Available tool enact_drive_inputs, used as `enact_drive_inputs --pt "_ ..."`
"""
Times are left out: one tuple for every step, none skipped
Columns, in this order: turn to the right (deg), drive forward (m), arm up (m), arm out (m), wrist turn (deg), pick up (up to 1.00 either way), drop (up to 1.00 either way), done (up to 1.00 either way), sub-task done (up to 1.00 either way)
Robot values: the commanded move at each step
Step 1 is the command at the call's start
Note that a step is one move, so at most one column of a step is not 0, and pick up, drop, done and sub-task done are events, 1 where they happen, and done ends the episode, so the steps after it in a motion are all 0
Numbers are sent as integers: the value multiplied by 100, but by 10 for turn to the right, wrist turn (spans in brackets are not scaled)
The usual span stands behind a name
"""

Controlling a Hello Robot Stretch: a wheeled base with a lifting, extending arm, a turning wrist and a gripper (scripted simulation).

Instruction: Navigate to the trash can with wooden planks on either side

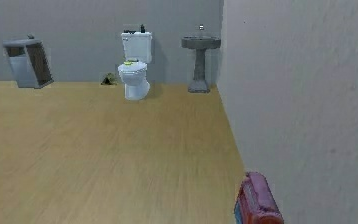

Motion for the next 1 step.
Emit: enact_drive_inputs --pt "0 45 0 0 0 0 0 0 0"
